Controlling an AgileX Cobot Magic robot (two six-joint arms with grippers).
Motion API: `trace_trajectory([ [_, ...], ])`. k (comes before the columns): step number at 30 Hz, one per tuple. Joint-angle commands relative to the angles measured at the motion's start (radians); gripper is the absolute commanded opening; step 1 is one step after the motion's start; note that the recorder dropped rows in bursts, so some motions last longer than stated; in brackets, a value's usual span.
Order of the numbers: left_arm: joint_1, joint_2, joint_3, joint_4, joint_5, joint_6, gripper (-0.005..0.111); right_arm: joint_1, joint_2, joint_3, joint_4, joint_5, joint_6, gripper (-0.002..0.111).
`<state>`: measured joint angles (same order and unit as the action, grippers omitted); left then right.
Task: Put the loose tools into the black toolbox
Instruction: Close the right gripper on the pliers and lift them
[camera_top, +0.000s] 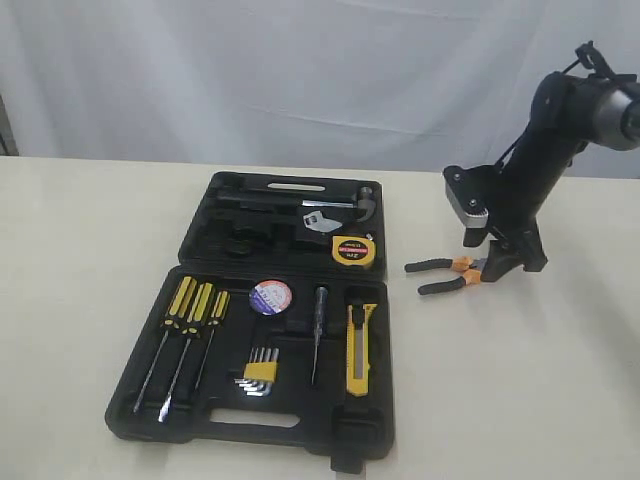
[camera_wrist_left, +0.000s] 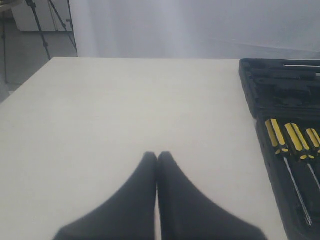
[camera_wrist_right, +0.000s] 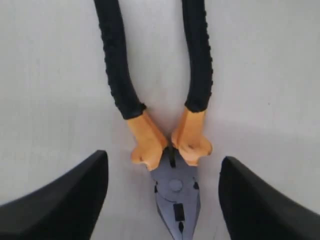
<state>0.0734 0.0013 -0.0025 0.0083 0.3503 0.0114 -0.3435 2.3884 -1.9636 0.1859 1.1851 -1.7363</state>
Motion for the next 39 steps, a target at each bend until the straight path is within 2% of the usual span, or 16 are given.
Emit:
trace_trajectory([
  [1,-0.005,-0.001,0.003,-0.008,-0.008,-0.004,0.000,-0.001,0.039,-0.053,-0.001,0.036,0.018,0.061],
  [18,-0.005,-0.001,0.003,-0.008,-0.008,-0.004,0.000,0.023,0.083,-0.071,-0.042,0.036,0.023,0.061],
  [25,-0.005,-0.001,0.003,-0.008,-0.008,-0.004,0.000,0.044,0.085,-0.071,-0.060,0.036,0.046,0.057],
  [26,-0.005,-0.001,0.003,-0.008,-0.008,-0.004,0.000,0.046,0.085,-0.071,-0.060,0.036,0.055,0.054],
  [28,-0.005,-0.001,0.003,-0.008,-0.008,-0.004,0.000,0.046,0.085,-0.071,-0.064,0.036,0.078,0.036],
  [29,-0.005,-0.001,0.003,-0.008,-0.008,-0.004,0.000,0.046,0.085,-0.071,-0.064,0.036,0.097,0.023],
  [32,-0.005,-0.001,0.003,-0.008,-0.008,-0.004,0.000,0.046,0.085,-0.071,-0.064,0.036,0.147,-0.001],
  [39,-0.005,-0.001,0.003,-0.008,-0.008,-0.004,0.000,0.046,0.031,-0.071,-0.096,0.036,0.267,-0.001],
])
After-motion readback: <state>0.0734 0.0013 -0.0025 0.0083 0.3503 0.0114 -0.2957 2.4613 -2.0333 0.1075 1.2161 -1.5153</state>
